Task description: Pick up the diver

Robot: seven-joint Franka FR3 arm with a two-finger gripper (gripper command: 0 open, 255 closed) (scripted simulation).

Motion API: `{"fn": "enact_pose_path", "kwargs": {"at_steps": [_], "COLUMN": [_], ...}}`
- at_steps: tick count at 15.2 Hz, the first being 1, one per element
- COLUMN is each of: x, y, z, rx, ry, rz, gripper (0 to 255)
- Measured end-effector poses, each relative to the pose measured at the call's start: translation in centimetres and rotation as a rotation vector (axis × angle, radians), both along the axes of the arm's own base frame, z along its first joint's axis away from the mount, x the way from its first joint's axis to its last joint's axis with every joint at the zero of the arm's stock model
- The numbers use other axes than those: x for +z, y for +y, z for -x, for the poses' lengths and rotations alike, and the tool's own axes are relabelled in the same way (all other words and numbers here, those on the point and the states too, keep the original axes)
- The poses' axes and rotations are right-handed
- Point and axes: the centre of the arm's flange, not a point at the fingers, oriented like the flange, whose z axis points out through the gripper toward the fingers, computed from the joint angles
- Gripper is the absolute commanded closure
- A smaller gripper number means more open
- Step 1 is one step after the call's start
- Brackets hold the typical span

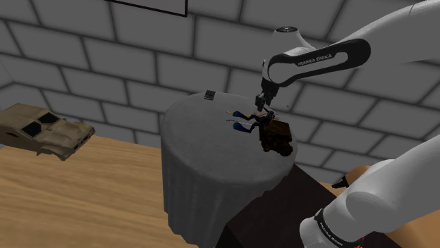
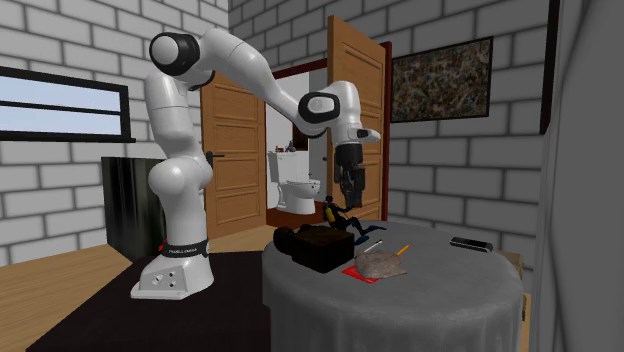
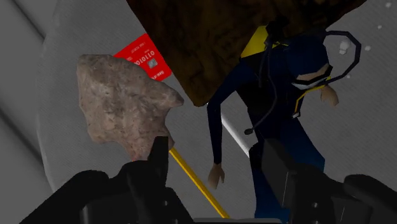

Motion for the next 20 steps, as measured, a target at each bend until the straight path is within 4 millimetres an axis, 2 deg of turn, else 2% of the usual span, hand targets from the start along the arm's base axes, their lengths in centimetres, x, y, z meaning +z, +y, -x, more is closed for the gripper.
{"fn": "enact_pose_path", "kwargs": {"at_steps": [9, 20], "x": [-0.1, 5.1], "y": [0.0, -0.1], "z": [0.0, 0.1], "rx": [0.0, 0.0], "ry": [0.0, 0.0], "rz": [0.0, 0.0], "gripper": [255, 255]}}
